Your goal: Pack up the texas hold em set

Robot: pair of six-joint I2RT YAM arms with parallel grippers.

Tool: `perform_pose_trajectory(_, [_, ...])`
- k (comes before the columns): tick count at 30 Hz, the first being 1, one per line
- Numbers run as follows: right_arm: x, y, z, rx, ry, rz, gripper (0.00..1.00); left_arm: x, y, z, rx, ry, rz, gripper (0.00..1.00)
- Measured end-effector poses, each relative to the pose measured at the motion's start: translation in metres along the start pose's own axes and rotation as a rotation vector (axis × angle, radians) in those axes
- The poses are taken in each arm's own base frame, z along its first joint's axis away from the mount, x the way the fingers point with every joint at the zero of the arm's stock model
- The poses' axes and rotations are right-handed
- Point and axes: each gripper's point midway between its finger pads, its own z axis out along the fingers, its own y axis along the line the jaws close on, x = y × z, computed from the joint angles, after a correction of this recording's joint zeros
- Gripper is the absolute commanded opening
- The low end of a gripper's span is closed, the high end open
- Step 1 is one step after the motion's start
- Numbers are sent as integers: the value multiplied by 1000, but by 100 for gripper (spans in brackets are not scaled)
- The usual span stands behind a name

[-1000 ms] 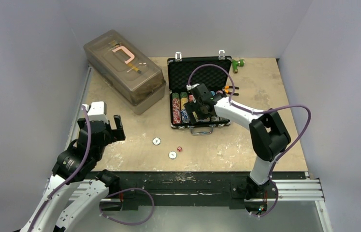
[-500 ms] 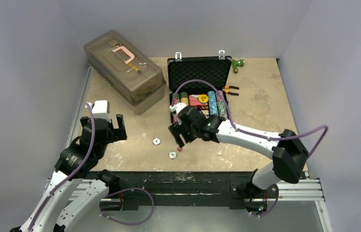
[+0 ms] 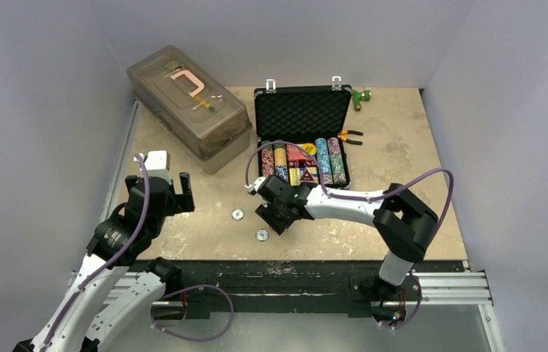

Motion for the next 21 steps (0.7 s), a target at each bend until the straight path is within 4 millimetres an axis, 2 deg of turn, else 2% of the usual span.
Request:
perform_pose_trajectory(2, [1,2,1,-14,5,-12,56,0,0,0,0,2,1,95])
perform_pose_trajectory(5, [-1,6,1,-41,-2,-25,57,0,0,1,-1,3,2,95])
perform_pose_trajectory(12, [-4,10,5,-58,-1,-29,45,1,0,1,-2,6,4,95])
perform_pose_trajectory(21, [0,12,16,-52,25,-32,35,1,-1,2,-1,8,5,95])
